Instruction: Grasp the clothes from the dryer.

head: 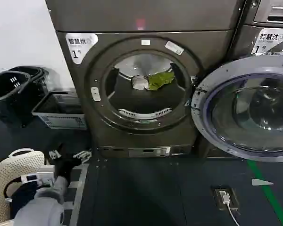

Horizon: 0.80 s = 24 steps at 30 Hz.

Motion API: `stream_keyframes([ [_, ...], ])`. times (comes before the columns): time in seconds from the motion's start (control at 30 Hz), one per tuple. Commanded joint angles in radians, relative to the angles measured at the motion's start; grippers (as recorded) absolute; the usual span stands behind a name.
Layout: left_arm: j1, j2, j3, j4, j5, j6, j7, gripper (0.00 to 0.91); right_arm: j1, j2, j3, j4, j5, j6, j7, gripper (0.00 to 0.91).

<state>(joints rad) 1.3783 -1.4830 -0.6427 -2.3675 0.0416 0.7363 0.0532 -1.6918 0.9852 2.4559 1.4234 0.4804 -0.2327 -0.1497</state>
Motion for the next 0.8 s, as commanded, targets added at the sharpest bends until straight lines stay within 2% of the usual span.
stream_keyframes([
  [0.03,0.004,0.000,0.001,-0.005,0.006,0.049,0.001,0.907,0.000,0.002,-0.004,0.004,0.025,0.001,0.023,0.907],
  [0.1,0.008,0.000,0.000,-0.008,0.006,0.049,0.002,0.907,-0.003,-0.001,-0.026,-0.028,0.042,0.107,0.032,0.907],
  [0.8,0.024,-0.003,0.004,-0.028,0.023,0.049,0.009,0.907,-0.001,-0.006,-0.030,-0.024,0.045,0.073,0.059,0.907],
])
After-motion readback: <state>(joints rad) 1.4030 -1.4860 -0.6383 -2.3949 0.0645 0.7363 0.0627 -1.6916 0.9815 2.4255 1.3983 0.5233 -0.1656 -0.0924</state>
